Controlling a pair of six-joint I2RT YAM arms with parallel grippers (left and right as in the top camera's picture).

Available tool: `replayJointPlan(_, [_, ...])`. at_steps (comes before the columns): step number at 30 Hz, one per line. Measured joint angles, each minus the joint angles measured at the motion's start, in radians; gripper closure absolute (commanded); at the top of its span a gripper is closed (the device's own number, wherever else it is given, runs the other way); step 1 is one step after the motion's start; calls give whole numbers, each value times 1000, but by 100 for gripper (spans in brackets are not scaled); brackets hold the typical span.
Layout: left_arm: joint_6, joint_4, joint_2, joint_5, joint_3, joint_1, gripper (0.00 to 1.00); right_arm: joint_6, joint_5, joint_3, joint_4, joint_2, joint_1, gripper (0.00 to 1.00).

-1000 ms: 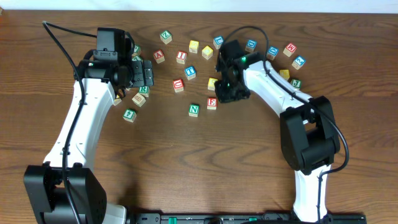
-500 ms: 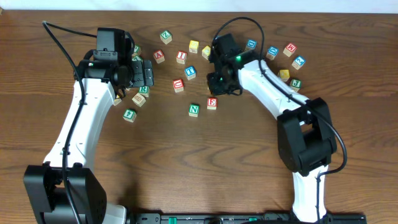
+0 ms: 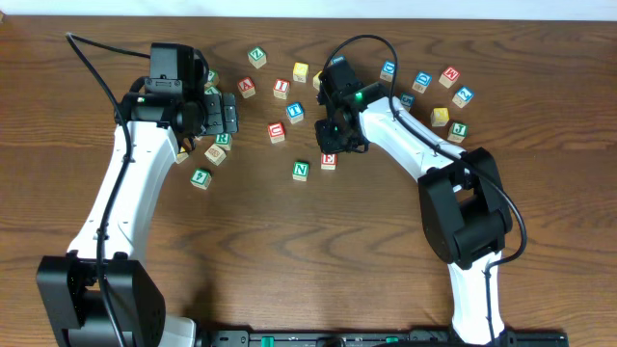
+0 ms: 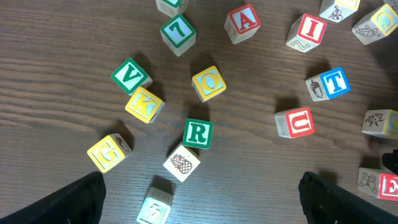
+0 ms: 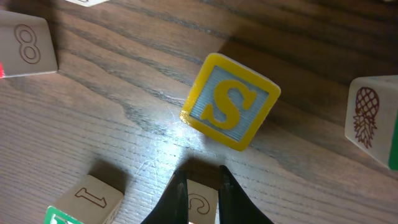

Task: Spell out NEURIPS

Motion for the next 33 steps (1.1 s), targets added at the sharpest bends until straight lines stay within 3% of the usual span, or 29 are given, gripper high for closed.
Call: replayJointPlan(33, [0,0,0,0,0,0,3,39,2,-4,-77,2,41,89])
